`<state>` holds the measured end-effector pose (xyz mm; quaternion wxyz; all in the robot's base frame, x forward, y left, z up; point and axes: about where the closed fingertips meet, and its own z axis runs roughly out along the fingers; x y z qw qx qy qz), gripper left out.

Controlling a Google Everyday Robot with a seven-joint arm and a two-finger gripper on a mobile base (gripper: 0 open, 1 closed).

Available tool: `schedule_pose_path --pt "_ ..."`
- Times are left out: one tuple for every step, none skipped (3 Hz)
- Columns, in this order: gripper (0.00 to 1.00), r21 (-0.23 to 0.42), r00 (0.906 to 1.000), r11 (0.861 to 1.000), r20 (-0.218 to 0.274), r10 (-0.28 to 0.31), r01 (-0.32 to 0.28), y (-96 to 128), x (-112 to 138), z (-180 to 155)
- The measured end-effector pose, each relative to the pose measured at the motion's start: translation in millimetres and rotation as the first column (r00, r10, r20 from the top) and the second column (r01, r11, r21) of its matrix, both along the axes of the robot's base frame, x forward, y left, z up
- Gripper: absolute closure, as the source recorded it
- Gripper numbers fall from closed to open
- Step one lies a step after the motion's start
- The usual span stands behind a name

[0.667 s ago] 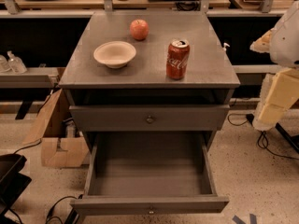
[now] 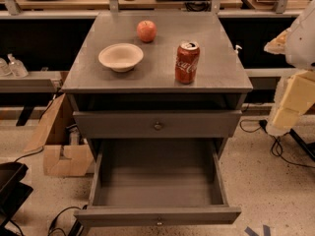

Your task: Place coke can into middle drawer

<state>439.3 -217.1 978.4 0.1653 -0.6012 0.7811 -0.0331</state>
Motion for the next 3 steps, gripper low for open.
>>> schedule_pose_path --pt "0.00 0.068 0.9990 0.997 0.026 -0.037 0.035 -4 21 0" --pt "0.00 0.215 0.9930 0.972 0.042 -0.111 0.099 -14 59 -4" --pt "0.00 0.385 0.9831 0.914 0.072 -0.168 0.128 -15 93 -10"
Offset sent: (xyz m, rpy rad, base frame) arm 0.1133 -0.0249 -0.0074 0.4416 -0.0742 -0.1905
